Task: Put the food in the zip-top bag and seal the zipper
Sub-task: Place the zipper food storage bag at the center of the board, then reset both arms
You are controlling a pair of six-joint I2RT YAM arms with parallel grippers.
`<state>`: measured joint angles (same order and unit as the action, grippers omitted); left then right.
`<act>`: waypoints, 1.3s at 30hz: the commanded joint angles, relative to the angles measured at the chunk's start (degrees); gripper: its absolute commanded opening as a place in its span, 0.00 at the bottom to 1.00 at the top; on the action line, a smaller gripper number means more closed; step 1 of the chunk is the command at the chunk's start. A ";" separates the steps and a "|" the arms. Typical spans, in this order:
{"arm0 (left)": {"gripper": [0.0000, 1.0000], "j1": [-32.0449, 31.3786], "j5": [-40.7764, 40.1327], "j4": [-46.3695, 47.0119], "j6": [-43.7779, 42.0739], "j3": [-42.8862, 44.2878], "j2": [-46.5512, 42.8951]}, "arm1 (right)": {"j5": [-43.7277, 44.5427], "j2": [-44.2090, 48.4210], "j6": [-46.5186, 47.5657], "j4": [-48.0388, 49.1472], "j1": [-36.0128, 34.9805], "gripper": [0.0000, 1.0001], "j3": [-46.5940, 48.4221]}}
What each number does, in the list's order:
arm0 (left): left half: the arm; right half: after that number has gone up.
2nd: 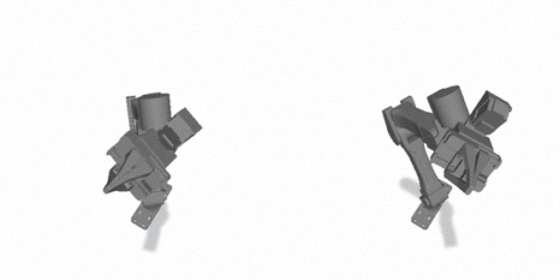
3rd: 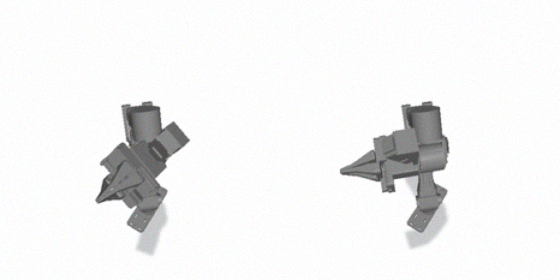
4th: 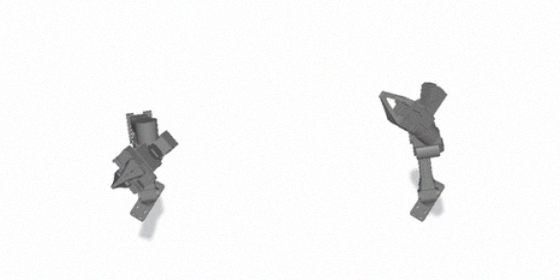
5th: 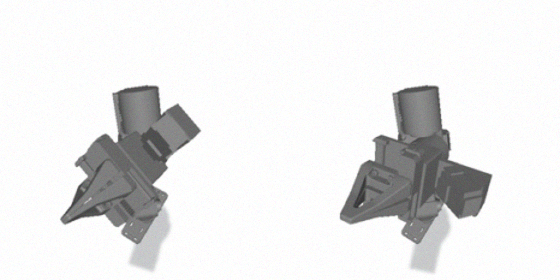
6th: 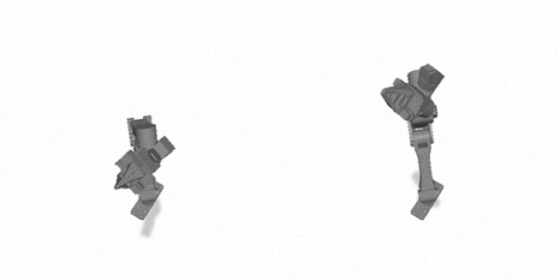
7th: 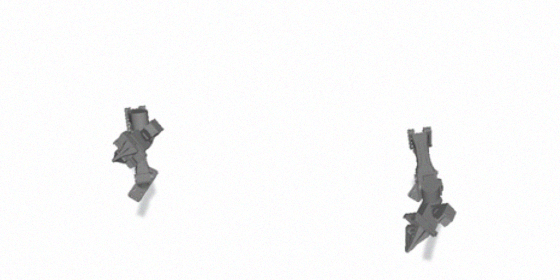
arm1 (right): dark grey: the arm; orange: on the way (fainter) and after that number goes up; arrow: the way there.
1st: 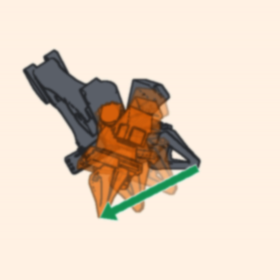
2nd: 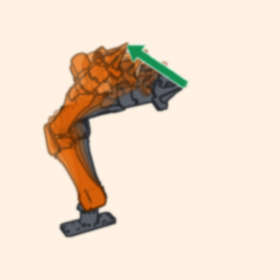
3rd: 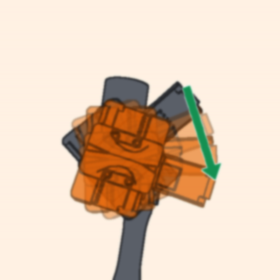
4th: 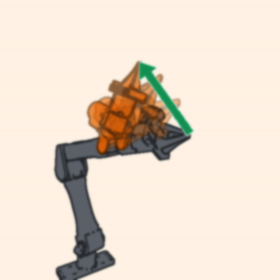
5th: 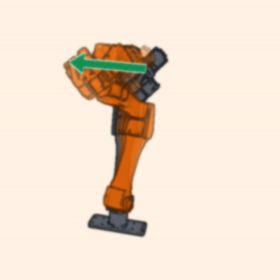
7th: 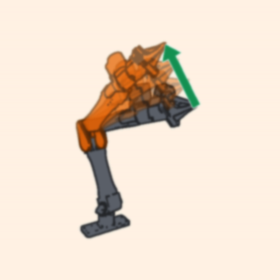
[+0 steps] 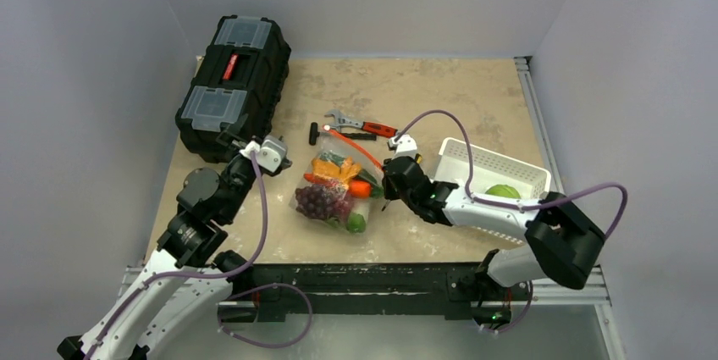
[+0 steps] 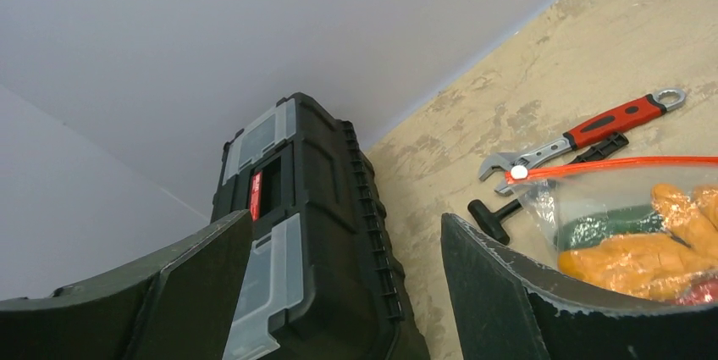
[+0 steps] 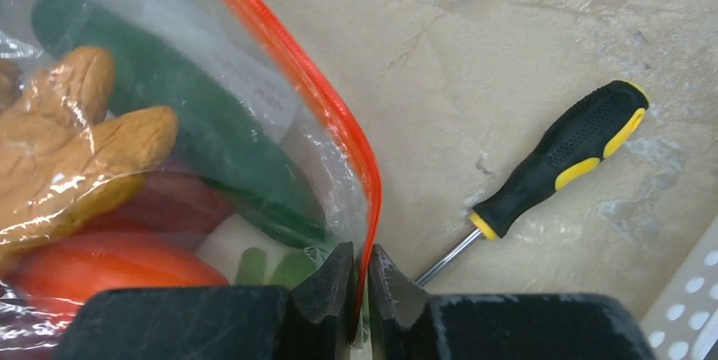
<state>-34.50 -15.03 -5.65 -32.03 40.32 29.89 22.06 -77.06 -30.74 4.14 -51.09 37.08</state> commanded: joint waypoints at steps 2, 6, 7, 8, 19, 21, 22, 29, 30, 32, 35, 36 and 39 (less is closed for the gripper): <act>0.81 0.18 0.91 0.23 1.44 2.69 0.67 | 5.23 -4.36 3.86 -5.91 0.03 0.15 6.69; 0.85 0.21 0.41 0.83 2.19 2.58 0.66 | 5.45 -2.39 5.72 -8.08 0.03 0.23 7.81; 0.92 0.20 0.14 1.27 3.26 2.65 0.49 | 5.45 -1.45 6.38 -8.94 0.03 0.26 8.21; 0.96 0.21 0.03 1.66 4.36 2.73 0.25 | 5.37 -0.48 7.05 -9.99 0.03 0.33 8.81; 1.00 0.20 -2.56 1.14 14.95 5.03 -0.62 | 5.05 20.70 10.14 -16.30 0.03 0.82 8.88; 1.00 0.16 -2.49 1.08 15.70 5.04 -0.71 | 5.24 25.87 10.78 -16.74 0.03 0.87 8.72; 1.00 0.19 -1.91 1.00 16.11 5.04 -0.74 | 5.71 27.98 11.01 -17.25 0.03 0.91 8.88; 1.00 0.16 -3.62 0.23 27.45 6.22 0.74 | 8.60 38.27 11.57 -20.93 0.03 0.99 12.65; 1.00 0.15 -5.40 -1.61 30.77 7.00 0.80 | 9.22 39.44 11.58 -21.46 0.03 0.99 13.27; 1.00 0.22 -8.20 -6.87 37.86 8.88 0.72 | 11.31 41.26 11.73 -22.92 0.03 0.99 14.85; 1.00 0.14 -7.71 -14.46 44.37 11.53 -0.41 | 12.88 43.97 12.77 -24.75 0.03 0.99 17.42; 1.00 0.14 -7.63 -16.96 46.44 12.44 -0.97 | 13.32 44.91 13.18 -24.93 -0.02 0.99 18.24; 0.99 0.19 -6.98 -22.04 51.97 14.79 -3.33 | 13.23 48.45 14.02 -24.90 0.03 0.99 19.54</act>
<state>-34.50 -21.19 -19.33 8.08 50.54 29.45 32.60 -32.47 -18.92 -20.05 -51.09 52.99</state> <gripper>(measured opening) 0.997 0.987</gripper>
